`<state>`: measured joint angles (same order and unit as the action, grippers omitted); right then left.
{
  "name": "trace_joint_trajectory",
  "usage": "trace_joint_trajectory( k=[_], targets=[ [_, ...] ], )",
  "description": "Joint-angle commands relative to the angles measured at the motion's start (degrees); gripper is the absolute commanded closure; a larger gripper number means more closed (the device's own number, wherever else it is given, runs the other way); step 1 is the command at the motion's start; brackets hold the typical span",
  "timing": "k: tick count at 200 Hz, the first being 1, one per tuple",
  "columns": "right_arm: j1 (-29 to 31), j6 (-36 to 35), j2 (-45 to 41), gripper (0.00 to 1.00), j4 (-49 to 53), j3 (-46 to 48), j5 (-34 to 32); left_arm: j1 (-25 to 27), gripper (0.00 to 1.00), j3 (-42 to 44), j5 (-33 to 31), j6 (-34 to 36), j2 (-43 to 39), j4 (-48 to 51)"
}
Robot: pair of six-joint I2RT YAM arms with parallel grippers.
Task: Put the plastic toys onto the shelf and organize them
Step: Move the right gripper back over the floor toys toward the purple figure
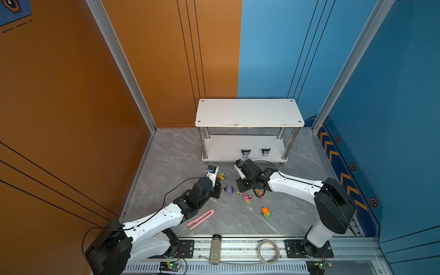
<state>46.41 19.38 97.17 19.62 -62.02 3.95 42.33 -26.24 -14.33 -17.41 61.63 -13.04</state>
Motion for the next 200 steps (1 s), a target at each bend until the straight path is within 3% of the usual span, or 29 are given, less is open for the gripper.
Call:
trace_joint_trajectory(
  k=[1,49,149,168,200],
  targets=[
    [2.0,1.89,2.15,1.0,-0.81,-2.55,4.33,-3.17,0.89,0.93,0.79,-3.36,0.12,-0.24],
    [4.82,1.02,6.33,1.0,1.32,-5.68,4.03,-7.36,0.89,0.46,3.17,-4.66,1.6,0.28],
    [5.05,3.56,15.32,1.0,-1.32,-18.69,10.64,-9.38,0.87,-0.85,5.84,-4.74,2.27,1.85],
    [4.56,1.9,13.55,0.93,-0.33,-17.45,9.12,-10.06,0.86,-0.26,5.31,-4.51,0.73,2.57],
    [5.1,-2.9,9.53,0.64,3.04,-13.73,4.23,-12.05,0.85,0.6,5.41,-4.54,-1.0,2.93]
  ],
)
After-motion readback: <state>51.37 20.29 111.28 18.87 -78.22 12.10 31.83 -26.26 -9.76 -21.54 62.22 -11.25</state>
